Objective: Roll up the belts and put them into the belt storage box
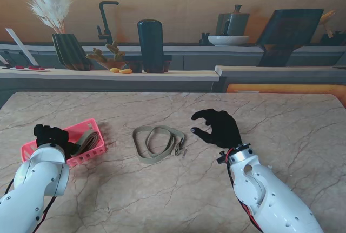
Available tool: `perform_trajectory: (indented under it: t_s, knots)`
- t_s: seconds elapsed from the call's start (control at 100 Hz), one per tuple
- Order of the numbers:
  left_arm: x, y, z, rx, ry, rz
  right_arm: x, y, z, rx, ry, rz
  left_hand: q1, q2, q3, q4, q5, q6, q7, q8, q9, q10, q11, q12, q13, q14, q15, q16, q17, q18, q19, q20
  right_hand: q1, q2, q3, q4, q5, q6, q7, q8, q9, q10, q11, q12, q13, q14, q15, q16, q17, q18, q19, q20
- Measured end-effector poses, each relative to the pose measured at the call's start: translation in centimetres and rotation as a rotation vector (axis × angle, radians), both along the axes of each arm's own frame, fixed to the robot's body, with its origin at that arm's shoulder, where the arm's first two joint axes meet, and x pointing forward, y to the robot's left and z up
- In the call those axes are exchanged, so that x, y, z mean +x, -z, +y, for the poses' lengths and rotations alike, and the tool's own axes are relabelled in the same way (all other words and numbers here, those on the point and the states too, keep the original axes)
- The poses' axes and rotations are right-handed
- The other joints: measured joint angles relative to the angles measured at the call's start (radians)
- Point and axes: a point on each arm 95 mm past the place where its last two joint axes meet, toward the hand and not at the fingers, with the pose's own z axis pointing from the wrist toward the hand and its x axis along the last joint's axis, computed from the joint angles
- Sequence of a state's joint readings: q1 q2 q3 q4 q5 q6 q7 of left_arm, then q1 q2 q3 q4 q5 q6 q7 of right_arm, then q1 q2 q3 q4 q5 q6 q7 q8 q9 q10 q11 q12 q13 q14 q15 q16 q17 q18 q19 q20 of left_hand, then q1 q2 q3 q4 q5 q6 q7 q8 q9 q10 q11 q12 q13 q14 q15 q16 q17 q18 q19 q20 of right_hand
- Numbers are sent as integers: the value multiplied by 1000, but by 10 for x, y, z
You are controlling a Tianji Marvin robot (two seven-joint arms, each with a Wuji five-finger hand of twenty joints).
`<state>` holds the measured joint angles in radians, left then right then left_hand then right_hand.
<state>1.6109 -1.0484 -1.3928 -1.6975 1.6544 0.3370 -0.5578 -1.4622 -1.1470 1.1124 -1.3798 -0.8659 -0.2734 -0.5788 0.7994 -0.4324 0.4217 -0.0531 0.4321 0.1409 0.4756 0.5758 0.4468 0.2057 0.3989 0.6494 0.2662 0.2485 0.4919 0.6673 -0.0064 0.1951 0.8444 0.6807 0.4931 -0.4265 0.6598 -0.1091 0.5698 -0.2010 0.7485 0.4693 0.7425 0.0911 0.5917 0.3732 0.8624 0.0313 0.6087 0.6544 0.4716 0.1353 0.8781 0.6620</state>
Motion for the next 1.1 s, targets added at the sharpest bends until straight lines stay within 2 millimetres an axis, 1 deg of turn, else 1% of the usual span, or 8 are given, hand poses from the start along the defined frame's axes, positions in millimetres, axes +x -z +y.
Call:
perform_trajectory:
  t_s: [0.04,0.11,0.19,0.38,0.46,0.57,0.76,1.1]
  knots:
    - [2,0,-1,-1,22,-32,0,0,0,1,1,-2,9,-6,9,-1,23,-47,50,27,29,0,19,12,24,5,9,12,10,8,18,0,0,0,0,0,0,0,0,0,2,0,0,0,0,0,0,0,0,0,0,0]
    - [5,3,-2,-35,74,-110,0,-1,-1,3,3,-5,113,8,-41,-1,94,-142,165,87,69,0,48,28,60,9,41,26,30,15,61,0,0,0,0,0,0,0,0,-4,2,0,0,0,0,0,0,0,0,0,0,0]
    - [7,9,-1,-55,76,-108,0,-1,-1,4,3,-5,195,6,-123,-4,159,-178,267,81,132,-6,86,44,100,10,78,47,52,20,100,0,0,0,0,0,0,0,1,-7,2,0,0,0,0,0,0,0,0,1,0,0]
    - [12,17,3,-6,47,-60,0,0,-1,5,0,-3,215,4,-157,-9,234,-156,340,-2,217,-15,144,217,160,16,158,89,86,38,176,0,0,0,-9,0,0,0,1,-10,2,0,0,0,0,0,0,0,0,1,0,0]
    - [15,20,5,-4,38,-59,0,0,-1,6,0,-1,215,10,-157,-9,234,-136,353,-2,227,-15,145,232,161,16,167,99,88,38,179,0,0,0,-9,0,0,0,1,-10,2,0,0,0,0,0,0,0,0,1,0,0]
    - [16,21,5,-40,14,-54,0,0,-1,7,1,0,213,20,-144,-4,189,-106,315,-3,196,-15,129,81,151,17,142,79,76,38,179,-4,0,0,-9,0,0,0,1,-10,2,0,0,0,0,0,0,0,0,2,0,0]
    - [9,17,-1,-148,66,-185,-1,0,-3,5,7,-8,49,91,-82,14,88,-43,71,-63,68,-1,-20,-128,58,18,-26,-76,28,40,84,-75,0,0,-9,0,0,0,1,-10,12,1,4,0,0,0,0,0,0,12,0,0]
    - [-9,-5,-26,-243,204,-299,-2,1,-4,4,11,-7,48,81,-107,14,44,-30,7,-92,17,10,-55,-187,32,19,-64,-120,19,44,51,-110,0,0,-9,0,0,0,1,-10,12,1,4,0,0,0,1,0,0,12,0,1]
